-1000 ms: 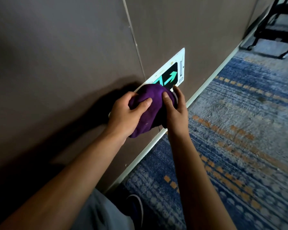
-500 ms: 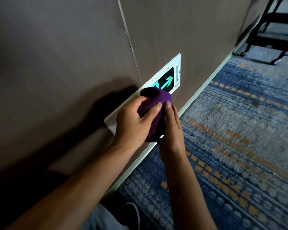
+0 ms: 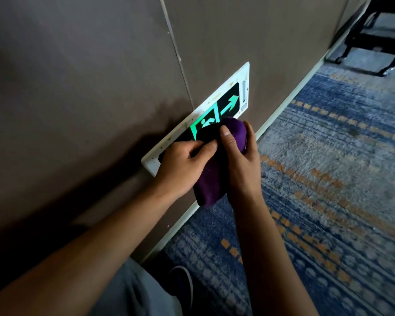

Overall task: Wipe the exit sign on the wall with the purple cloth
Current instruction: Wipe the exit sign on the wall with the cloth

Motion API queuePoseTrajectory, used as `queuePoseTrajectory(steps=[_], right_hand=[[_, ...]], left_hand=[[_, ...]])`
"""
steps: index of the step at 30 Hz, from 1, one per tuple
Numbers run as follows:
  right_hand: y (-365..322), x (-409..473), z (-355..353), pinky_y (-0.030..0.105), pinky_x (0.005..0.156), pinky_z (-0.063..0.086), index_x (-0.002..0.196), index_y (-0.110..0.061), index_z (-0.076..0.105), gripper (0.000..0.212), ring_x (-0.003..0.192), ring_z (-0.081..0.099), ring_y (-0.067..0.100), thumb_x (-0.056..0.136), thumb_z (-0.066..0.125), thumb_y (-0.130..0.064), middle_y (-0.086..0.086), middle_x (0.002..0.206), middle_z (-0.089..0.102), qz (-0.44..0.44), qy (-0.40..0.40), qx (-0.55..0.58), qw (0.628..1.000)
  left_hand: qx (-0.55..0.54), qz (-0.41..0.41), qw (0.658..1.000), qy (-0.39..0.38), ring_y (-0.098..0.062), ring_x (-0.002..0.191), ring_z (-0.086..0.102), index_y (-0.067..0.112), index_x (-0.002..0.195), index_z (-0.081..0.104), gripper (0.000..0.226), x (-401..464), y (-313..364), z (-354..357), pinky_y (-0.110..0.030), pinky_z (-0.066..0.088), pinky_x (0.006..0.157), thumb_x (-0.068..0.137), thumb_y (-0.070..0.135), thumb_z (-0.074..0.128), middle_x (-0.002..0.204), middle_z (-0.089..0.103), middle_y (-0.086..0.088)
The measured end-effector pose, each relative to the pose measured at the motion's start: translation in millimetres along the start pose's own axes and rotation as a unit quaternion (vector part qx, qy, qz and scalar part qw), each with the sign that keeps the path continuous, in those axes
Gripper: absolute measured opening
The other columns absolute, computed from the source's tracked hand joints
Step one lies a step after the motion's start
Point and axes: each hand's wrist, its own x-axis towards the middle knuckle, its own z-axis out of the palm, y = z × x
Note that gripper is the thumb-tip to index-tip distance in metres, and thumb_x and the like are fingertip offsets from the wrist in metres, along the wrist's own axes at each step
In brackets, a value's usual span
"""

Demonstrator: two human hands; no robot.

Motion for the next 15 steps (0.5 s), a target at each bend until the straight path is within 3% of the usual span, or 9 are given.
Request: queuePoseTrajectory(steps=[3, 5, 7, 9, 11, 12, 15], right_hand=[[-3.7, 9.7, -0.1, 0.036, 0.101, 0.060, 0.136, -0.046, 0.052, 0.065, 0.118, 0.071, 0.008, 0.081, 0.085, -0.043, -0.009, 0.132, 0.070, -0.027, 0.039, -0.023, 0.999], [-4.1, 19.5, -2.0, 0.041, 0.106, 0.057, 0.142, -0.042, 0.049, 0.073, 0.124, 0.068, 0.011, 0.079, 0.086, -0.045, -0.007, 0.139, 0.066, -0.038, 0.057, -0.044, 0.997], [-3.8, 32.8, -6.4, 0.043, 0.106, 0.057, 0.142, -0.038, 0.053, 0.070, 0.124, 0.068, 0.012, 0.080, 0.085, -0.046, -0.006, 0.137, 0.068, -0.051, 0.069, -0.061, 0.994], [-6.7, 42.5, -9.9, 0.034, 0.101, 0.060, 0.140, -0.036, 0.058, 0.064, 0.118, 0.071, 0.007, 0.082, 0.084, -0.043, -0.008, 0.131, 0.072, -0.063, 0.082, -0.071, 0.992], [-10.9, 49.0, -13.0, 0.021, 0.092, 0.060, 0.140, -0.033, 0.059, 0.062, 0.112, 0.071, 0.000, 0.083, 0.084, -0.040, -0.011, 0.127, 0.074, -0.069, 0.095, -0.077, 0.990], [-14.0, 52.1, -13.7, 0.021, 0.091, 0.060, 0.140, -0.035, 0.059, 0.063, 0.112, 0.071, 0.000, 0.083, 0.083, -0.040, -0.012, 0.127, 0.074, -0.064, 0.098, -0.079, 0.990], [-21.5, 61.8, -14.2, 0.037, 0.102, 0.060, 0.143, -0.041, 0.054, 0.068, 0.120, 0.069, 0.006, 0.082, 0.083, -0.042, -0.011, 0.134, 0.070, -0.055, 0.097, -0.081, 0.990]], left_hand=[[0.019, -0.004, 1.000, -0.002, -0.016, 0.085, 0.076, 0.013, 0.091, 0.079, 0.042, 9.9, 2.1, -1.6, -0.052, 0.059, 0.079, 0.095, 0.050, 0.060, 0.083, 0.079, -0.001], [0.030, 0.020, 0.999, 0.019, -0.015, 0.078, 0.076, 0.013, 0.086, 0.079, 0.041, 16.9, 5.0, 0.5, -0.051, 0.059, 0.071, 0.093, 0.051, 0.062, 0.077, 0.078, 0.001], [0.037, 0.045, 0.997, 0.046, -0.013, 0.072, 0.075, 0.014, 0.085, 0.079, 0.040, 22.8, 8.6, 4.8, -0.047, 0.059, 0.063, 0.091, 0.051, 0.065, 0.072, 0.077, 0.003], [0.040, 0.054, 0.997, 0.047, -0.009, 0.070, 0.074, 0.017, 0.087, 0.080, 0.037, 26.5, 14.3, 10.1, -0.041, 0.060, 0.061, 0.091, 0.052, 0.067, 0.072, 0.077, 0.006], [0.044, 0.033, 0.998, 0.004, -0.001, 0.074, 0.074, 0.022, 0.092, 0.079, 0.035, 29.9, 17.3, 13.2, -0.029, 0.060, 0.062, 0.089, 0.055, 0.068, 0.077, 0.077, 0.012], [0.053, 0.026, 0.998, -0.018, 0.003, 0.077, 0.073, 0.025, 0.096, 0.078, 0.035, 31.2, 17.4, 14.1, -0.022, 0.058, 0.062, 0.088, 0.057, 0.068, 0.081, 0.077, 0.015], [0.121, 0.042, 0.992, 0.012, -0.001, 0.086, 0.068, 0.026, 0.097, 0.074, 0.033, 33.8, 16.5, 16.0, -0.018, 0.052, 0.068, 0.087, 0.057, 0.068, 0.091, 0.070, 0.011]])
